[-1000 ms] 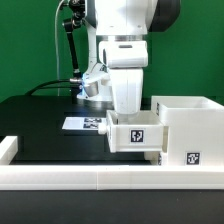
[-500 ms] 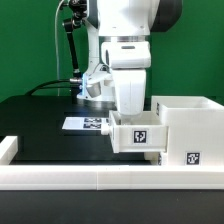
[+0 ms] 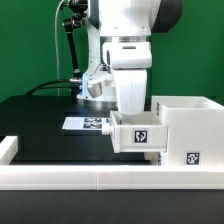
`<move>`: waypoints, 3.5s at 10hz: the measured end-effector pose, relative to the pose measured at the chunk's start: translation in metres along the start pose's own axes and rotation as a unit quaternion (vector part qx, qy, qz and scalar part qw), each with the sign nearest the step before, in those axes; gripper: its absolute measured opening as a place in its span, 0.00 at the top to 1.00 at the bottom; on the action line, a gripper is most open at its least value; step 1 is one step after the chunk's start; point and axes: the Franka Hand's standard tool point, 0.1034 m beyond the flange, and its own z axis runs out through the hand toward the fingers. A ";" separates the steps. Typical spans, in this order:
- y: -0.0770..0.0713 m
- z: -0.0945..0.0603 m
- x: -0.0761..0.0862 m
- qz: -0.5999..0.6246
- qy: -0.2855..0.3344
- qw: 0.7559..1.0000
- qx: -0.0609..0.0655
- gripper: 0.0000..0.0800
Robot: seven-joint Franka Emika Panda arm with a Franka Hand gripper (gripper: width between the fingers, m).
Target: Assemble drawer
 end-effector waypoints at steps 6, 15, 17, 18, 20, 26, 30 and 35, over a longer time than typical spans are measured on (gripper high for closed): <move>0.001 0.001 0.000 0.002 0.000 1.000 0.001 0.94; 0.003 0.002 0.000 -0.017 -0.008 1.000 0.000 0.94; 0.006 0.001 0.000 -0.017 -0.008 1.000 -0.002 0.94; 0.007 0.002 0.000 -0.017 -0.008 1.000 -0.002 0.94; 0.008 0.002 0.000 -0.013 -0.008 1.000 -0.003 0.94; 0.007 0.002 0.012 0.004 -0.004 1.000 -0.007 0.94; 0.008 0.002 0.010 0.002 -0.004 1.000 -0.010 0.94; 0.008 0.001 0.011 0.004 -0.004 1.000 -0.010 0.73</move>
Offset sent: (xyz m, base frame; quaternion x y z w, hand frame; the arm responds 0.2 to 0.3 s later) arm 0.0023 0.0038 0.0029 0.0023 0.0036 -0.0035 1.0000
